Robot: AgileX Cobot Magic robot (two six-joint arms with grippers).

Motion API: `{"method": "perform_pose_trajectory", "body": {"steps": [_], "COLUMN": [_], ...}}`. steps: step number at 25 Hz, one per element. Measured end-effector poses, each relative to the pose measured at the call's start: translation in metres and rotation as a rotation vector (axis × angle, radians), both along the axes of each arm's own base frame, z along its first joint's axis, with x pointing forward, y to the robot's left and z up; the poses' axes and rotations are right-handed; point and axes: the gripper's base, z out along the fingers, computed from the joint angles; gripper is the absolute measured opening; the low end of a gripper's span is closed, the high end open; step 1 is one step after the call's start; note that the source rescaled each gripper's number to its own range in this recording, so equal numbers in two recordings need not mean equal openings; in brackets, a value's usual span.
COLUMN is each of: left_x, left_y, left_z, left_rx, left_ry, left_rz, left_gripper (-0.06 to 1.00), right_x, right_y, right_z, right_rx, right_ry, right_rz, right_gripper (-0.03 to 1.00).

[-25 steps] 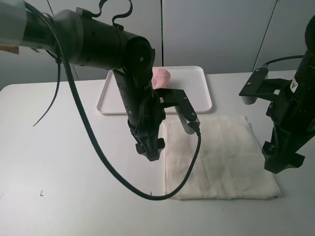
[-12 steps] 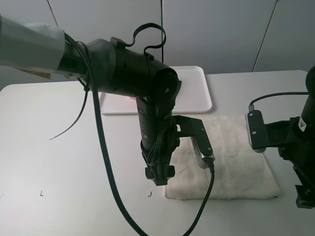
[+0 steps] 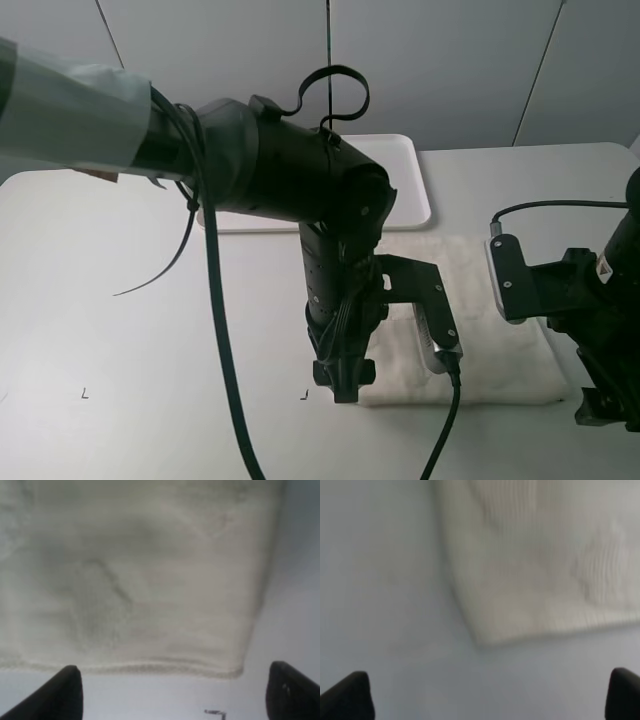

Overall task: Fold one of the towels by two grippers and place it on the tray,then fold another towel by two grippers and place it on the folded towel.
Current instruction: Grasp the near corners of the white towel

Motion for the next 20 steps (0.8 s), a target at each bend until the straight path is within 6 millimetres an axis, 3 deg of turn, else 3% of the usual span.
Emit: {"method": "perform_pose_trajectory", "body": {"steps": [10,20], "left_x": [-0.017,-0.035], "left_y": [-0.008,-0.016], "left_z": [-0.004,-0.017], "left_rx": [0.028,0.066], "left_ry": [0.022,0.041], "left_rz": [-0.041,-0.066], "left_gripper": [0.95,0.95], "right_x": [-0.006,-0.029], "right_y": [0.006,-0.003], "right_z": [-0.001,-0.018], "right_rx": [0.076,0.059], "right_ry": [0.058,0.133], "right_rz": [0.076,0.201], "right_gripper": [1.0,1.0]}}
